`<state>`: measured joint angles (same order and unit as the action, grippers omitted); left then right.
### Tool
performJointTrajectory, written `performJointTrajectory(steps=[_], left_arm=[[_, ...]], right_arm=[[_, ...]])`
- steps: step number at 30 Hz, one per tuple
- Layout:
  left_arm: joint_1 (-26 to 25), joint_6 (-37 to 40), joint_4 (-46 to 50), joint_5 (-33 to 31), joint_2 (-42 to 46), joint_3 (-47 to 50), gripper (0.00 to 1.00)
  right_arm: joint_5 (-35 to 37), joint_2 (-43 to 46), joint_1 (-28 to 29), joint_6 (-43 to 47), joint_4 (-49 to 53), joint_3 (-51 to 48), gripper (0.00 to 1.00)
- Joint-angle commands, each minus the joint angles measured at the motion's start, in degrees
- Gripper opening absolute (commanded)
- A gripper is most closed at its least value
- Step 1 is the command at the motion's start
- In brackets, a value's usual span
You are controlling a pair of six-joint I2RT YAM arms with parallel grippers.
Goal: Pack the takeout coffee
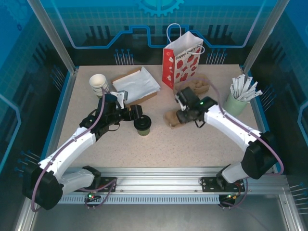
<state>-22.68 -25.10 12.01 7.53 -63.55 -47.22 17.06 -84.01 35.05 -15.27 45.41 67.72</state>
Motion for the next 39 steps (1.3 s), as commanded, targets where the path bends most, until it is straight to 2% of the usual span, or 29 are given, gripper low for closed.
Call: performJointTrajectory(steps=[1,4,8,15,23,27,29,36,39], left_arm=[[-0.16,1.63,-1.71,-0.22,1.67,1.50,0.77],[-0.11,1.79,-1.43,0.62,2.43,1.89,0.77],[-0.11,2.65,-0.89,0.73,4.17,2.70,0.77],[-0.13,2.35,-1.10,2.12,6.98,4.73,0.78],[-0.17,1.73,-1.03,3.53,8.42,5.03,0.77],[-0.10,1.72,-0.50,3.54,8.62,4.71,0.78],[-0.10,1.74,-0.17,3.45,8.69,4.66,0.77],[-0.21,1.35,0.21,3.12,8.02,4.06,0.78],[-0.25,1.06,0.21,3.12,7.32,3.72,0.77]], right_arm=[[6.72,-0.32,4.71,-12.10,-3.62,-5.27,0.40],[10.57,-2.03,9.12,-17.63,-4.82,-8.06,0.40],[11.78,-4.75,13.25,-23.24,-7.15,-10.73,0.41],[13.37,-10.67,17.78,-27.36,-6.50,-9.07,0.44],[12.38,-6.51,18.60,-22.47,-0.56,-2.85,0.65],[5.81,-4.82,12.27,-15.19,-2.25,-1.63,0.71],[-0.93,-5.16,6.72,-11.16,-5.07,-1.73,0.73],[-18.24,-13.32,-9.28,-2.83,-8.89,1.62,0.76],[-25.88,-16.49,-13.80,-0.88,-6.98,2.84,0.79]])
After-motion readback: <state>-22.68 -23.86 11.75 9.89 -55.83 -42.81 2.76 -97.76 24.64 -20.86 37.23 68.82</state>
